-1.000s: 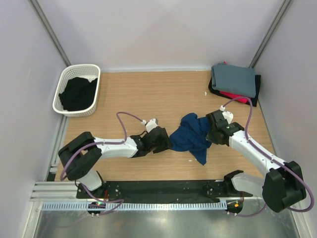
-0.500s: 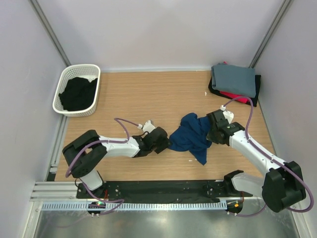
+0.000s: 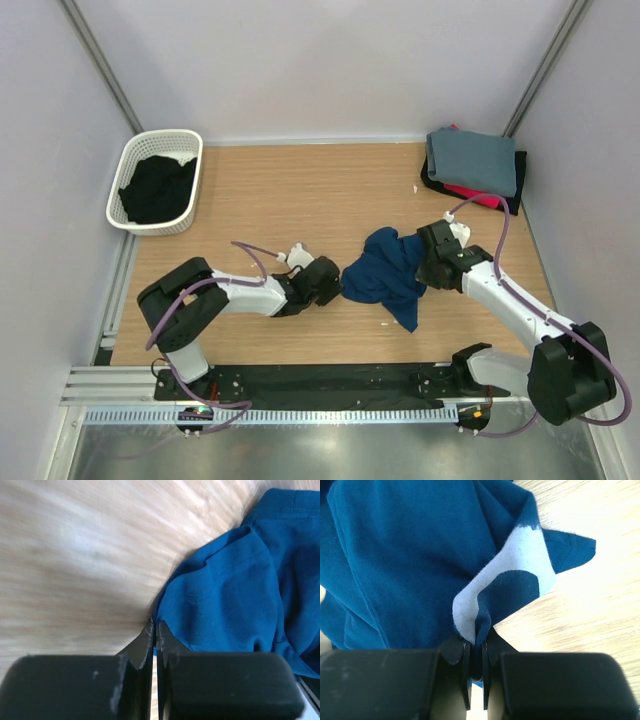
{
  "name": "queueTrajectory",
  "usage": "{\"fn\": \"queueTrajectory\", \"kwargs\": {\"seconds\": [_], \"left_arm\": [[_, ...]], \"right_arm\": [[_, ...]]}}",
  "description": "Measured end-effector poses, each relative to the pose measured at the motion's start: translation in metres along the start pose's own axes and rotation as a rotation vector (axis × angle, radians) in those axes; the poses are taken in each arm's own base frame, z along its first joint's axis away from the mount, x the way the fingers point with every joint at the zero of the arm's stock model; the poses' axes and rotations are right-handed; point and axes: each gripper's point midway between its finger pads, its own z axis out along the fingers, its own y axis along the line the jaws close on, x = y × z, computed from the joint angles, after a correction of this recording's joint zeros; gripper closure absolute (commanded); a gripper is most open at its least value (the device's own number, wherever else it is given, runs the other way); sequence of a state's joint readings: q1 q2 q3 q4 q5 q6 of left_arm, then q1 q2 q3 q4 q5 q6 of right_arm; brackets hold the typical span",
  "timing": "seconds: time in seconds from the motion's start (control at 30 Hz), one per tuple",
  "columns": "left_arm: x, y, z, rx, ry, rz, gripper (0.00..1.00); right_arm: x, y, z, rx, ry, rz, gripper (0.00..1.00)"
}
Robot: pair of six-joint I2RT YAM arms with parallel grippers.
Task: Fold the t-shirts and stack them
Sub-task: Flatten the tshirt out
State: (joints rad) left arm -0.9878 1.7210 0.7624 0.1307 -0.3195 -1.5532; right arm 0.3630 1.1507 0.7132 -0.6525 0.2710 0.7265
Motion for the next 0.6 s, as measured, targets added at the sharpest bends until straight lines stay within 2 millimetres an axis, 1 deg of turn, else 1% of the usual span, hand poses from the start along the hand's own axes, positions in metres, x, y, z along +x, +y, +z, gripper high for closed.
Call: {"fn": "queueTrajectory", "kwargs": {"seconds": [0.07,0.13,0.2,0.23,0.27,0.3,0.33,0.37,0.4,0.43,0.5,0.53,0.6], "left_arm": [[-0.008,0.001,0.001,0.000,-0.019,0.031,1.00],[-0.023,0.006,0.000,-0.007,-0.052,0.068,1.00],[-0.040,0.007,-0.009,-0.012,-0.082,0.131,1.00],[-0.050,0.003,-0.017,-0.004,-0.101,0.165,1.00],[-0.061,-0.004,-0.028,0.013,-0.125,0.197,1.00],[-0.070,-0.011,-0.041,0.029,-0.147,0.226,1.00],[-0.080,-0.021,-0.059,0.057,-0.175,0.253,1.00],[-0.092,-0.032,-0.078,0.087,-0.209,0.270,1.00],[-0.105,-0.042,-0.099,0.118,-0.248,0.278,1.00],[-0.116,-0.046,-0.117,0.136,-0.276,0.281,1.00],[-0.138,-0.044,-0.147,0.146,-0.342,0.268,1.00],[-0.152,-0.035,-0.163,0.132,-0.381,0.258,1.00],[-0.175,-0.014,-0.184,0.080,-0.445,0.240,1.00]], "right_arm": [[0.001,0.001,0.001,-0.003,0.008,-0.012,0.99],[0.001,0.003,0.001,-0.012,0.017,-0.026,0.99],[-0.002,0.012,-0.002,-0.044,0.027,-0.047,0.98],[-0.004,0.018,-0.005,-0.070,0.034,-0.057,0.94],[-0.008,0.026,-0.008,-0.100,0.039,-0.068,0.79],[-0.012,0.037,-0.013,-0.145,0.044,-0.080,0.68],[-0.018,0.051,-0.020,-0.196,0.046,-0.094,0.54],[-0.023,0.066,-0.028,-0.247,0.046,-0.117,0.30],[-0.028,0.079,-0.035,-0.290,0.040,-0.128,0.21],[-0.034,0.094,-0.045,-0.337,0.027,-0.161,0.10],[-0.046,0.113,-0.062,-0.396,-0.012,-0.194,0.07],[-0.051,0.120,-0.070,-0.415,-0.033,-0.206,0.06],[-0.065,0.125,-0.081,-0.415,-0.078,-0.207,0.05]]}}
